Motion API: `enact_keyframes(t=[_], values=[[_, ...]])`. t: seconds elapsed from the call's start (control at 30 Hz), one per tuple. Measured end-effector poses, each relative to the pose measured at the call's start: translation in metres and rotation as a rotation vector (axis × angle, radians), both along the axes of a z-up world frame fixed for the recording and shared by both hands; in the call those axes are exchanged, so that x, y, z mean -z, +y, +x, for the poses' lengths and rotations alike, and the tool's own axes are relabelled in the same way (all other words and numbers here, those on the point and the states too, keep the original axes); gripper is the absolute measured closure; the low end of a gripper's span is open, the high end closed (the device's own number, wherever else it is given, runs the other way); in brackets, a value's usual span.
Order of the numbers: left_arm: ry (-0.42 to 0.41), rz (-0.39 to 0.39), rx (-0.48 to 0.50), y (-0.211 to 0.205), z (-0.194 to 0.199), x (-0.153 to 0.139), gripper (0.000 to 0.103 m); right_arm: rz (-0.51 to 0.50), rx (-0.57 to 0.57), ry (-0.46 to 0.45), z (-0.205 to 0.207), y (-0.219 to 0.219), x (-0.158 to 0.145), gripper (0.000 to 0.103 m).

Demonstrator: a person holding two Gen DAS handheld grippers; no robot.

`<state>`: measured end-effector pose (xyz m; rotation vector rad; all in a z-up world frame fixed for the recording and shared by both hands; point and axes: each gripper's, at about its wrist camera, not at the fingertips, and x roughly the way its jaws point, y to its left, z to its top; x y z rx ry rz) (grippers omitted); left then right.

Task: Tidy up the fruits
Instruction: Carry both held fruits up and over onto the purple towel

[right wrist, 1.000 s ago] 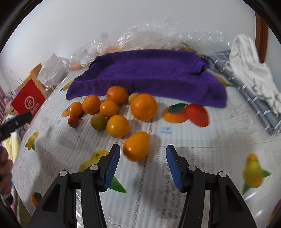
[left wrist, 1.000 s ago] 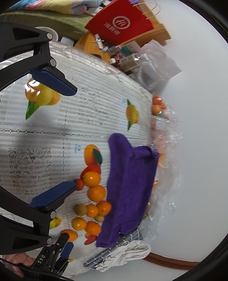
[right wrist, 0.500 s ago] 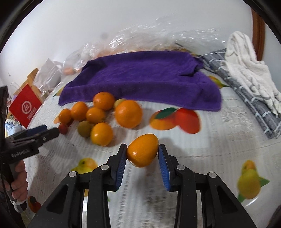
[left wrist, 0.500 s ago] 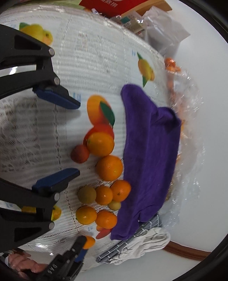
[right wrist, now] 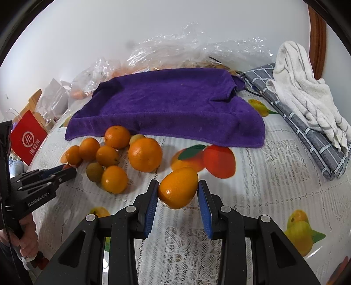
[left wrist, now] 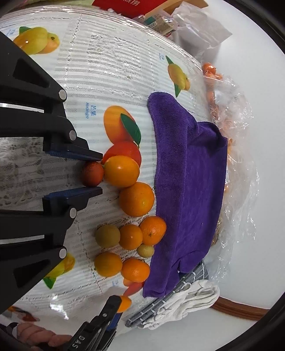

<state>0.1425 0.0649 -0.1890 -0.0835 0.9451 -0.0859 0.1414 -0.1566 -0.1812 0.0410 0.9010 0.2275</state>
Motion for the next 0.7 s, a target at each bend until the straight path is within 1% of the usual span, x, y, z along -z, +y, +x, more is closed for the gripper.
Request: enact_keyframes(t=[0.1,0.27,0.53,0.7], values=[[-0.001,-0.019,0.000,0.005,-0.005,-0.008,0.080,-0.005,0.002,-0.013,0.000,0.001,-0.008,0.067],[-0.046,-0.005,-0.015,0.015,-0.002,-0.032,0.080,-0.029,0.005,-0.048,0.008,0.003,-0.024,0.067],[-0.145,0.012,-0.026,0.022,0.028,-0.085,0.080,0.002,0.036,-0.114,0.041,-0.006,-0.062,0.067],[-0.183,0.009,-0.025,0.020,0.054,-0.111,0.080,0.025,0.053,-0.149,0.067,-0.016,-0.083,0.067]])
